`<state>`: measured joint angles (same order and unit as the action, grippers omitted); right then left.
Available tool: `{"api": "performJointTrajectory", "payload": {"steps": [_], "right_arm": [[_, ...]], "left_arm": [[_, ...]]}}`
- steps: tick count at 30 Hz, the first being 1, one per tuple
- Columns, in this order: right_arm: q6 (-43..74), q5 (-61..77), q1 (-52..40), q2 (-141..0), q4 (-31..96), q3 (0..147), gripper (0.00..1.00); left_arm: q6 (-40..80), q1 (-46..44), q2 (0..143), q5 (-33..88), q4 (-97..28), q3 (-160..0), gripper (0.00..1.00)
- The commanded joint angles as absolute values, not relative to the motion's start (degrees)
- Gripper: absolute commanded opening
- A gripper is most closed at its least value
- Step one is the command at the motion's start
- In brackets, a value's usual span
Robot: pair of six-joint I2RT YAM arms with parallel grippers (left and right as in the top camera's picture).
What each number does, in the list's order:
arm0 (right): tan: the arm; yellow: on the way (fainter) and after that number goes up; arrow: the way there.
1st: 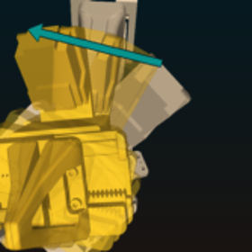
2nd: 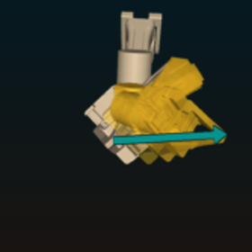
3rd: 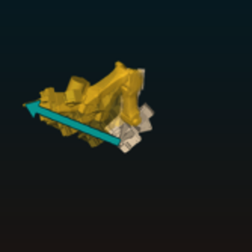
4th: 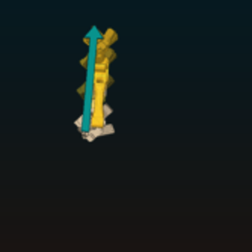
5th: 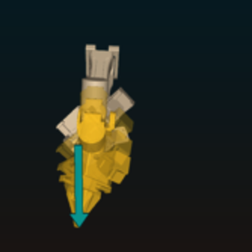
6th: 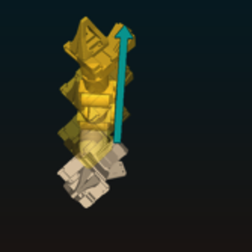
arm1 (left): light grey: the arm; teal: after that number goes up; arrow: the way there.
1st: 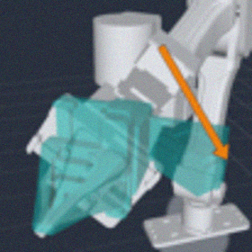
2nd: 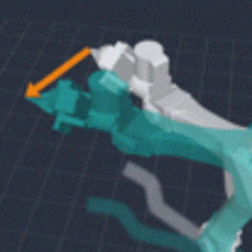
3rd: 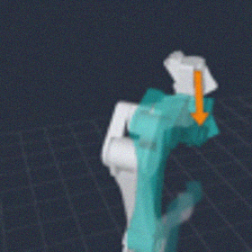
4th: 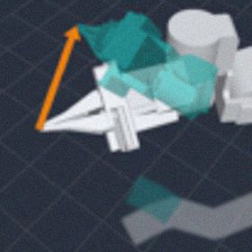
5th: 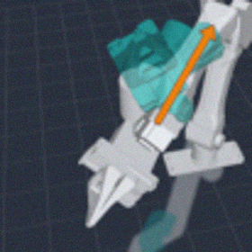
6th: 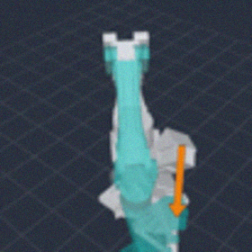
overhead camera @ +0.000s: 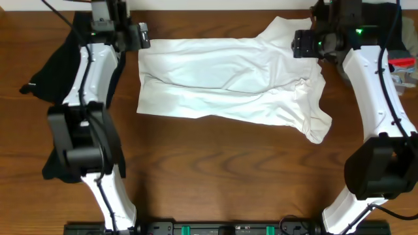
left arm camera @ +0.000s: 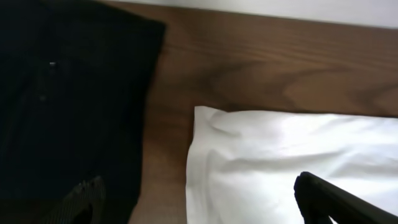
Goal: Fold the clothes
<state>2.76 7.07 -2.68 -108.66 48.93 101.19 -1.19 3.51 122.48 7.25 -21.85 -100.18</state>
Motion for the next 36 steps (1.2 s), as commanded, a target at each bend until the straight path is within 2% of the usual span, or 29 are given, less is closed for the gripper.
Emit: {"api": "performJointTrajectory", "payload": {"steps": [1, 24, 28, 32, 36], "right_arm": [[1.61, 7.53, -3.7, -107.74, 49.54, 101.69, 0.74], [1.65, 7.55, -3.84, -107.74, 51.03, 101.67, 0.59], [1.65, 7.55, -3.84, -107.74, 51.09, 101.67, 0.56], [1.65, 7.55, -3.81, -107.74, 50.98, 101.67, 0.54], [1.65, 7.53, -3.84, -107.74, 50.85, 101.67, 0.51]], "left_arm": [[-3.99, 2.76, 124.53, 7.27, -20.05, -101.82, 0.98], [-2.5, 1.15, 136.25, 7.2, -10.48, -101.82, 0.98], [-2.28, 0.54, 137.8, 7.2, -9.78, -101.82, 0.79], [-2.33, -0.21, 138.85, 7.18, -9.72, -101.82, 0.72], [-2.31, -0.43, 139.11, 7.18, -9.69, -101.82, 0.54]]}}
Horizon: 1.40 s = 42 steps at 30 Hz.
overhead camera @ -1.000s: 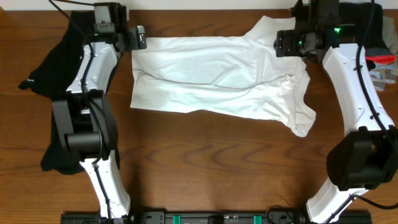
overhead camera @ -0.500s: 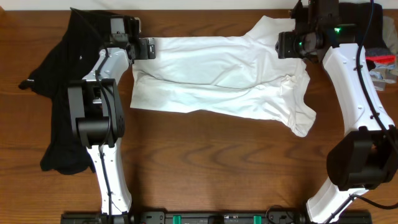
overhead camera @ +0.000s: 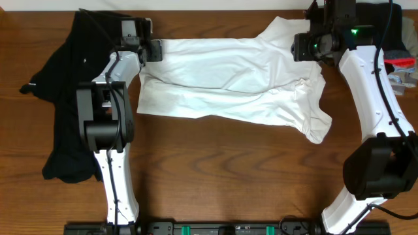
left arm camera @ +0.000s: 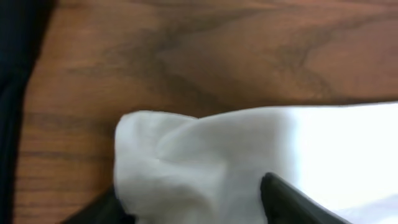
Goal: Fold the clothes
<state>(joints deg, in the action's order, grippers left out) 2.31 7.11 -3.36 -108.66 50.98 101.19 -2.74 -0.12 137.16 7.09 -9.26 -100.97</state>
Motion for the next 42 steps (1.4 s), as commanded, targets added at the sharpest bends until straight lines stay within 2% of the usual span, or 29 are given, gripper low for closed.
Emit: {"api": "performJointTrajectory", "payload": {"steps": [1, 5, 7, 9, 12, 15, 19, 21, 24, 30, 42], "right_arm": [[1.65, 7.53, -3.81, -107.74, 50.74, 101.67, 0.49], [1.65, 7.53, -3.81, -107.74, 49.43, 101.67, 0.41], [1.65, 7.53, -3.81, -107.74, 48.23, 101.67, 0.33], [1.65, 7.51, -3.81, -107.79, 46.54, 101.67, 0.24], [1.65, 6.76, -3.81, -108.55, 42.28, 101.67, 0.14], [1.65, 6.44, -3.81, -110.13, 37.74, 101.67, 0.12], [1.63, 5.8, -3.73, -114.43, 31.07, 101.67, 0.2], [1.63, 4.34, -3.55, -117.19, 27.38, 101.67, 0.36], [1.67, 3.22, -3.49, -120.9, 21.85, 101.67, 0.47], [7.14, 0.43, -3.01, -128.16, 12.67, 101.67, 0.52], [10.72, 0.21, -1.78, -138.56, 2.57, 101.69, 0.63]], "left_arm": [[-2.31, -0.4, 139.11, 7.07, -9.54, -101.82, 0.46], [-2.31, -0.4, 138.74, 6.79, -10.17, -101.82, 0.29], [-2.28, -0.36, 138.17, 6.46, -11.73, -101.82, 0.21], [-1.17, -0.34, 137.4, 4.64, -14.09, -101.82, 0.09], [0.51, -0.34, 135.44, 1.41, -19.03, -101.82, 0.06], [1.37, -0.34, 133.12, 0.45, -23.44, -101.82, 0.06], [1.83, -0.34, 129.29, 0.4, -28.21, -101.82, 0.06], [1.83, -0.36, 127.57, 0.43, -30.24, -101.82, 0.06], [1.85, -0.36, 126.02, 0.45, -32.8, -101.82, 0.06], [1.83, -0.36, 125.73, 0.47, -37.19, -101.67, 0.06], [2.02, -0.58, 125.75, 0.62, -37.32, -101.49, 0.06]]}}
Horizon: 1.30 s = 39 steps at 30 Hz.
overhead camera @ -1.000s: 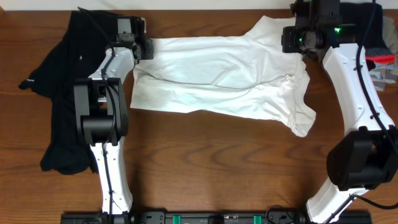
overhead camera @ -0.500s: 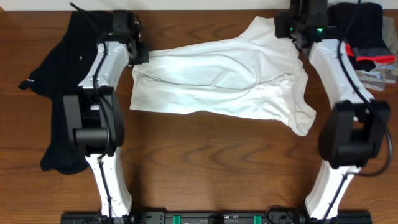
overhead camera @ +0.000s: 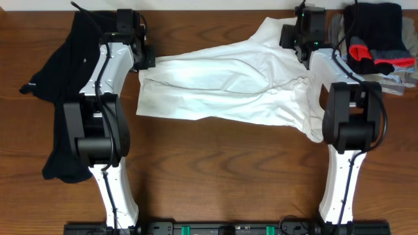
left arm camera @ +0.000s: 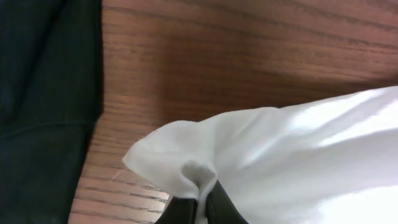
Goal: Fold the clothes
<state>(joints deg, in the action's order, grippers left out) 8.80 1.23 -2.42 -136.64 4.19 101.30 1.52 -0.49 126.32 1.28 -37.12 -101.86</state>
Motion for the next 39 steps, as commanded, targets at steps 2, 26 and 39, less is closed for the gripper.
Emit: {"api": "performJointTrajectory", "payload": {"steps": [2, 26, 39], "right_arm": [[10.79, -0.1, -1.72, -139.59, 0.86, 101.69, 0.64], [12.88, 0.62, -0.97, -140.53, 28.77, 102.02, 0.19], [12.47, -0.38, -0.93, -126.39, 39.51, 102.08, 0.27]], "left_arm": [[2.02, -0.6, 125.75, 0.62, -37.34, -101.49, 0.06], [3.29, -0.84, 125.75, 0.58, -42.65, -101.49, 0.06], [3.29, -0.84, 125.75, 0.58, -43.55, -101.49, 0.06]]}}
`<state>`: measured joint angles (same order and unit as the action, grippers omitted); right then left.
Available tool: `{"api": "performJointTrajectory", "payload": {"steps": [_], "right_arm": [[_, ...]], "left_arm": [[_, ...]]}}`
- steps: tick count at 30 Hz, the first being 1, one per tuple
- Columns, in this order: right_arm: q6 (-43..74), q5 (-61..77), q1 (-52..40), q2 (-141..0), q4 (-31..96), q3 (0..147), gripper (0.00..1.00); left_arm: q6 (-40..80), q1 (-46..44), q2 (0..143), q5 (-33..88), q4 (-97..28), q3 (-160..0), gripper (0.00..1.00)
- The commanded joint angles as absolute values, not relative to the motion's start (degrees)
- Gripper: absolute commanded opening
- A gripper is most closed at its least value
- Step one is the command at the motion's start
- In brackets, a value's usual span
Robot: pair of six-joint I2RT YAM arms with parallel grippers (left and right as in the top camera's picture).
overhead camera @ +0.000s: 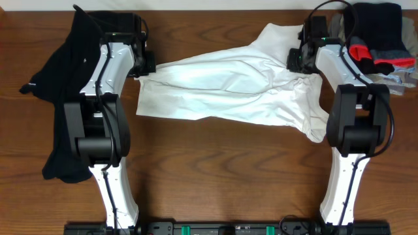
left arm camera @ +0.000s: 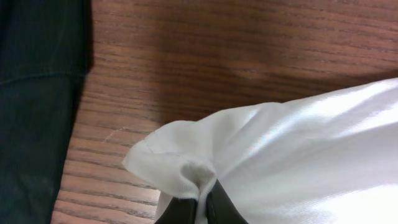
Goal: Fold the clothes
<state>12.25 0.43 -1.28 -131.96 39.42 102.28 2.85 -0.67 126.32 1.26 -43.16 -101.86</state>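
A white T-shirt [overhead camera: 228, 91] lies spread across the middle of the wooden table [overhead camera: 215, 170], its bottom hem to the left and its sleeves to the right. My left gripper [overhead camera: 149, 65] is shut on the shirt's back left corner; in the left wrist view the dark fingers [left arm camera: 186, 211] pinch a bunched fold of white cloth [left arm camera: 280, 149] at my left gripper [left arm camera: 205, 200]. At the shoulder on the back right, my right gripper [overhead camera: 297, 59] looks shut on the cloth. The back edge runs taut between the two grippers.
A black garment [overhead camera: 72, 65] lies along the table's left side, close beside the left arm, and fills the left edge [left arm camera: 37, 93] of the wrist view. A pile of dark, red and grey clothes [overhead camera: 375, 36] sits at the back right corner.
Both grippers have come a little toward the table's front, still holding the shirt. The shirt's back edge has come with them and lies further over the shirt's body.
The shirt first lay flat with my left gripper open over its back left corner and the right one above the shoulder. Then the left fingers stood around the corner, then were shut on it. Since then the back edge has come forward in two steps.
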Motion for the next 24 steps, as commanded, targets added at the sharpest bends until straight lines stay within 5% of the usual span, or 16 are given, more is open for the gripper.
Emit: {"api": "performJointTrajectory", "payload": {"steps": [1, 6, 24], "right_arm": [[12.03, -0.71, -0.91, -125.25, 39.09, 102.08, 0.29], [11.03, -2.81, -0.54, -123.68, 33.34, 102.1, 0.4], [6.11, -5.15, 0.84, -135.7, 9.63, 102.1, 0.5]], "left_arm": [[3.29, -0.84, 125.75, 0.58, -43.55, -101.49, 0.06], [3.29, -0.84, 125.75, 0.6, -43.66, -101.49, 0.06], [3.31, -0.84, 125.75, 0.6, -43.68, -101.49, 0.06]]}}
